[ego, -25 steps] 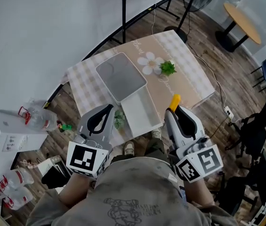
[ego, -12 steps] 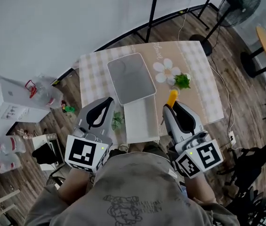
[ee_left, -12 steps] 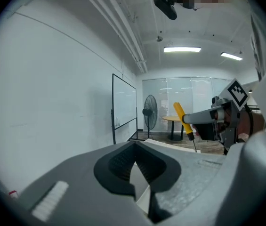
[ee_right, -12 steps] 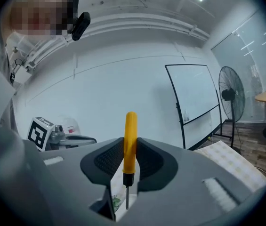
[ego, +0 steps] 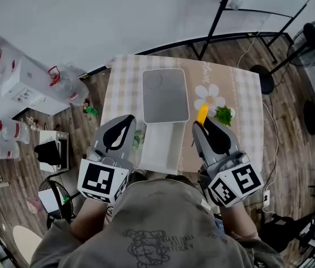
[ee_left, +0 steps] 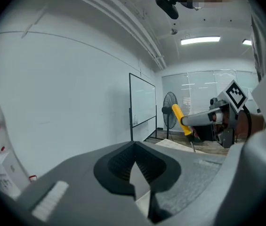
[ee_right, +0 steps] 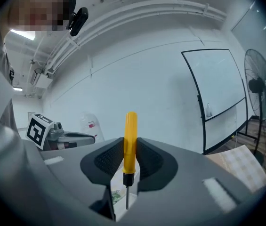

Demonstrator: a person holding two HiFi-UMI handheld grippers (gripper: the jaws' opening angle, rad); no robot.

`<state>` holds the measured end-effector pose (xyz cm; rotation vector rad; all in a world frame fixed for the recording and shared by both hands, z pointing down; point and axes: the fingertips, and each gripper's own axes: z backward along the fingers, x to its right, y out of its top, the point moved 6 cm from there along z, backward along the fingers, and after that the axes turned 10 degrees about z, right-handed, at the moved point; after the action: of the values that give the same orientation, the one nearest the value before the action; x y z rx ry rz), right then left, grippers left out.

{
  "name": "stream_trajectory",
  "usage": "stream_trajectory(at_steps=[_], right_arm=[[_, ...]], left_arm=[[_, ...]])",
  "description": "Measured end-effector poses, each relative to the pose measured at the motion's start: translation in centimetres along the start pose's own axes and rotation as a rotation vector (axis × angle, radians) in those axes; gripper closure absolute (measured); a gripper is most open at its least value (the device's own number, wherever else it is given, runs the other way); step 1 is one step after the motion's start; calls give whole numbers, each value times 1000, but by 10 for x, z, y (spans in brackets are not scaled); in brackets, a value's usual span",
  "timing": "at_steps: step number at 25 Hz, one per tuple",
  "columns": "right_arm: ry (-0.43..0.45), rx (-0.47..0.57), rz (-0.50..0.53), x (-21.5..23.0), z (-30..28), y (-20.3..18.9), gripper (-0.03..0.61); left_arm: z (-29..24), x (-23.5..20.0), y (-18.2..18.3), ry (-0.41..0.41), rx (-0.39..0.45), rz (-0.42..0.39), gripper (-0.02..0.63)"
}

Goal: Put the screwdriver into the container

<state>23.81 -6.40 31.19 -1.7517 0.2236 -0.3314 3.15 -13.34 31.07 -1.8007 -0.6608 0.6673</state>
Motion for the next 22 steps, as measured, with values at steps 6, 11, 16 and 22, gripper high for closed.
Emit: stream_trajectory(at_steps=[6,11,16,22], right_arm=[[100,-24,-16,4,-4,-6,469],[171,-89,-71,-1,-23,-29,469],[194,-176,-113,-11,-36,-55,469],[185,-238,-125,-19,-48,-78,469]], left_arm=[[7,6,-13,89,-13,18,614],[11,6,-34,130,-58,56,614],[17,-5,-52,167,-86,92,614],[24,-18,-66,177,-111,108,614]])
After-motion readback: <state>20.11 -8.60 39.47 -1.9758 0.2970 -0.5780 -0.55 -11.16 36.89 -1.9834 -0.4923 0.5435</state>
